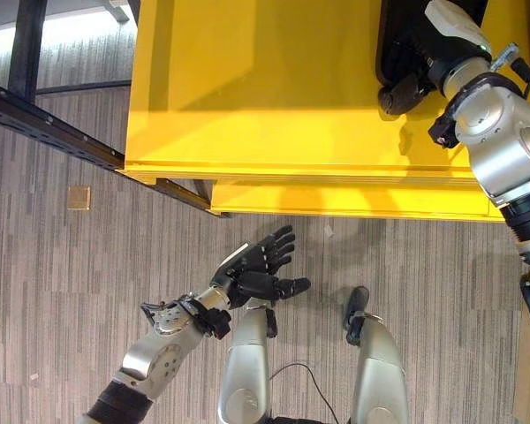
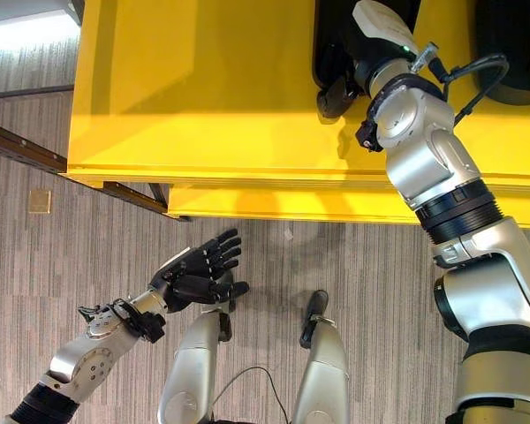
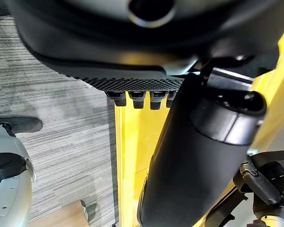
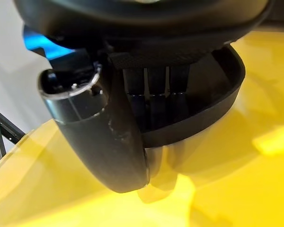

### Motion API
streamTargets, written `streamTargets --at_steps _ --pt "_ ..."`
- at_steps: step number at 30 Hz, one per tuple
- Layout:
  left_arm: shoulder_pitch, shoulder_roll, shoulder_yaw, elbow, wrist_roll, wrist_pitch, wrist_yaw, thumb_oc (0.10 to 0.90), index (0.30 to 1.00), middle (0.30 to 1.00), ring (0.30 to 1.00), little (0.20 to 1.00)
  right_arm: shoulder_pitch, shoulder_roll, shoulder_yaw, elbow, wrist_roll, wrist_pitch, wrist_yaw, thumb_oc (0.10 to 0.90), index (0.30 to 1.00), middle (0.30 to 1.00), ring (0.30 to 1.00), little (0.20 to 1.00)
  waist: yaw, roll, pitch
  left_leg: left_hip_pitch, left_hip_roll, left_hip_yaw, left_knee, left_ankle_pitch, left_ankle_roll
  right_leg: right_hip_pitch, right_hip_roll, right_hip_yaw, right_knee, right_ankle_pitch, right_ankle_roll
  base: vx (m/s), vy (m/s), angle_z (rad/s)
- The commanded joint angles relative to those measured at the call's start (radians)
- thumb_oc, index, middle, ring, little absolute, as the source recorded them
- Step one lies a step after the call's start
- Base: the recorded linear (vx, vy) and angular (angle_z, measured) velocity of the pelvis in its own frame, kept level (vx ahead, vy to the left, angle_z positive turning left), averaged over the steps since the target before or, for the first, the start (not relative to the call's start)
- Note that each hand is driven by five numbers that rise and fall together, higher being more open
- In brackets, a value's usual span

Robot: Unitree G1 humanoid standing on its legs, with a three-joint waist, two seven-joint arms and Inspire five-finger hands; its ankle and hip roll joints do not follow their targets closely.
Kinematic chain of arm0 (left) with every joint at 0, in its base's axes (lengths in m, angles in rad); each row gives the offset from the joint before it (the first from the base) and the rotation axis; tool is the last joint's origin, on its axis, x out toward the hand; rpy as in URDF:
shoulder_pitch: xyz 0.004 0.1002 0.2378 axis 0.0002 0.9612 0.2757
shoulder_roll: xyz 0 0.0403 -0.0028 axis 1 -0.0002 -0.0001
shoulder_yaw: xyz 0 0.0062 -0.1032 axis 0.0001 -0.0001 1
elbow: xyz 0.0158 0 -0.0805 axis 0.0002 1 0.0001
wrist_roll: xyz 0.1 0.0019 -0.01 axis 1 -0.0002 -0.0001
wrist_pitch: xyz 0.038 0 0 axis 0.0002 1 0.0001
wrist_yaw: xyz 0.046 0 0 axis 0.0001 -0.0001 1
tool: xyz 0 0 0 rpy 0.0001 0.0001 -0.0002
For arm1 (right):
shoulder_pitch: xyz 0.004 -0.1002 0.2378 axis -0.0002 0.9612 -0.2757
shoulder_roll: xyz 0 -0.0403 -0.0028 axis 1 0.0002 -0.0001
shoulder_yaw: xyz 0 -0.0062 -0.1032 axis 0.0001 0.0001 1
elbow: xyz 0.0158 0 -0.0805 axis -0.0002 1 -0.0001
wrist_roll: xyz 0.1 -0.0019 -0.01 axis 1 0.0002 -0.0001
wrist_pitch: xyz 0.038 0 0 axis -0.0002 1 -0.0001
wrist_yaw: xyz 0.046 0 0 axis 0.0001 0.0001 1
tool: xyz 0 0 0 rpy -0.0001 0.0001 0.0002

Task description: Move parts from the plastic box to the shelf.

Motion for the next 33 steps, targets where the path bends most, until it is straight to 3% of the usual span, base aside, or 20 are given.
streamTargets --at_steps 1,33 --pt "-0.011 -0.020 -0.029 -0.164 -0.053 -0.081 -0.006 0.900 1.000 1.000 1.000 1.000 -0.042 0.019 -0.005 -0.055 -0.044 -0.040 -0.052 0.400 0.300 0.300 0.300 0.300 0.036 0.017 -0.011 0.029 -0.054 -0.048 0.036 -0.124 0.009 0.041 0.032 -0.035 0.059 -0.123 -0.016 0.00 0.048 0.00" --pt "-0.011 -0.034 -0.032 -0.165 -0.061 -0.095 0.043 0.900 1.000 1.000 1.000 1.000 -0.027 0.088 0.007 -0.076 -0.061 -0.047 -0.079 0.400 0.300 0.300 0.300 0.300 0.078 0.014 -0.011 0.026 -0.077 -0.049 0.052 -0.138 0.032 0.075 0.008 -0.069 0.044 -0.111 -0.003 0.01 0.029 0.02"
